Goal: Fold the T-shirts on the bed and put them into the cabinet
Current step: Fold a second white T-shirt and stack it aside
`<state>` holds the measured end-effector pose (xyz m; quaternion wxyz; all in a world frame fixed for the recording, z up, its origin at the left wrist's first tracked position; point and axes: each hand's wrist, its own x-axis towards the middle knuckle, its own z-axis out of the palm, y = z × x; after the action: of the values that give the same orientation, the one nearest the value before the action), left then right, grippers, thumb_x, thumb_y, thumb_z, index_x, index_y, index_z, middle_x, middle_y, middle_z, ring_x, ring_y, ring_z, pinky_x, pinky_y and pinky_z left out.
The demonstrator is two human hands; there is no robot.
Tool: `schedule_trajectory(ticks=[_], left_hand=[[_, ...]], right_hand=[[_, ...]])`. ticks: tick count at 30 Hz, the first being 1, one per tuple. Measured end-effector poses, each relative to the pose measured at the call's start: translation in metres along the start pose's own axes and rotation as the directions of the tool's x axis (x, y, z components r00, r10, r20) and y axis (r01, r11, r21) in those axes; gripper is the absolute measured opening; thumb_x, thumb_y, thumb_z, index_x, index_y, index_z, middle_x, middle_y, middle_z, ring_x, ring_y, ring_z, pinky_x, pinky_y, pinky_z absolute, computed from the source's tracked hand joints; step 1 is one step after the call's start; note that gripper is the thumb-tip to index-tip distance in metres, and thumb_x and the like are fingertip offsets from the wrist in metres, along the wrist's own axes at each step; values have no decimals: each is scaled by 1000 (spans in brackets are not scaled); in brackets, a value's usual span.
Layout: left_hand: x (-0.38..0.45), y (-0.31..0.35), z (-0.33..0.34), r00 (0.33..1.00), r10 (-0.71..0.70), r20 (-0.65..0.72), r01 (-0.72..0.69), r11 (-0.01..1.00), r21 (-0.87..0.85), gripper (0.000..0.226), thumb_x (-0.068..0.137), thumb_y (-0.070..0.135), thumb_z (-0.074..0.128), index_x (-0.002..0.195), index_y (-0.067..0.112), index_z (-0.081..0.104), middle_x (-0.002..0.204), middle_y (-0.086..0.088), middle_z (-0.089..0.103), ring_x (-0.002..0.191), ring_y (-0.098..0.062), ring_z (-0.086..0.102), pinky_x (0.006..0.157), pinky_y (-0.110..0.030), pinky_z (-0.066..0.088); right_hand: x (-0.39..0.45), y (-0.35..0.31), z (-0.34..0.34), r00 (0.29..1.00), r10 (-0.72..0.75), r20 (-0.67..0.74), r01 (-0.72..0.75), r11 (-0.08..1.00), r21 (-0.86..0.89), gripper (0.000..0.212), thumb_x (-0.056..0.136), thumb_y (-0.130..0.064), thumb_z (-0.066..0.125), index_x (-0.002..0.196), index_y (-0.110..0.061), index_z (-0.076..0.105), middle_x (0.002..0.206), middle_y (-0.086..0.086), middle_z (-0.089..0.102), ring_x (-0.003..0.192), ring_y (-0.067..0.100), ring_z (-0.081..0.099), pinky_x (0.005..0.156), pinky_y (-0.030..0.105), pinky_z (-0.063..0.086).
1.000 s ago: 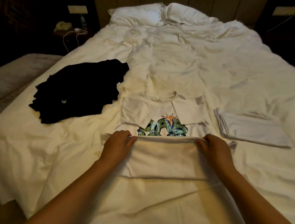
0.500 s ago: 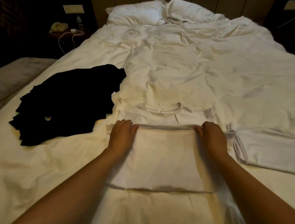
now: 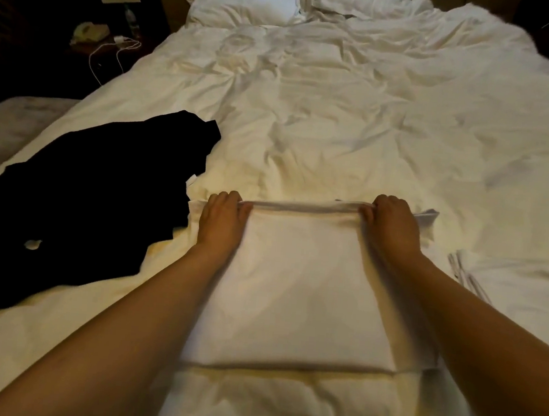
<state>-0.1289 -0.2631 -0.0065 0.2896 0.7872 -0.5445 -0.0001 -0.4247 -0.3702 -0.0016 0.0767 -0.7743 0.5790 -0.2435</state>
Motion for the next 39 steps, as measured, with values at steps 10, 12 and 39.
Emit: schedule_trajectory(ticks=[10, 12, 39], left_hand=[[3, 1, 8, 997, -64, 44, 64, 998, -11, 26, 99, 21, 58, 122, 10, 56, 126, -11, 48, 121, -27, 40, 86, -45, 46], [-8, 3, 5, 997, -68, 22, 68, 997, -29, 29, 98, 13, 55, 127, 10, 54, 135, -10, 43, 126, -28, 38, 92, -46, 46], [-266, 15, -63, 965, 234, 120, -250, 957, 149, 52, 85, 42, 73, 129, 14, 65, 137, -5, 60, 126, -19, 45, 75, -29, 59]], right_hand=[[-9, 1, 25, 995, -7, -96, 16, 996, 91, 40, 89, 7, 52, 129, -1, 51, 133, 25, 43, 123, 41, 41, 94, 46, 45], [-21, -7, 25, 994, -11, -107, 27, 988, 150, 44, 90, 3, 55, 134, -4, 49, 144, 24, 36, 134, 40, 34, 103, 44, 42], [-251, -35, -29, 949, -305, -83, 296, 949, -109, 26, 83, -23, 68, 106, -12, 69, 112, 8, 67, 114, 33, 48, 83, 44, 44]])
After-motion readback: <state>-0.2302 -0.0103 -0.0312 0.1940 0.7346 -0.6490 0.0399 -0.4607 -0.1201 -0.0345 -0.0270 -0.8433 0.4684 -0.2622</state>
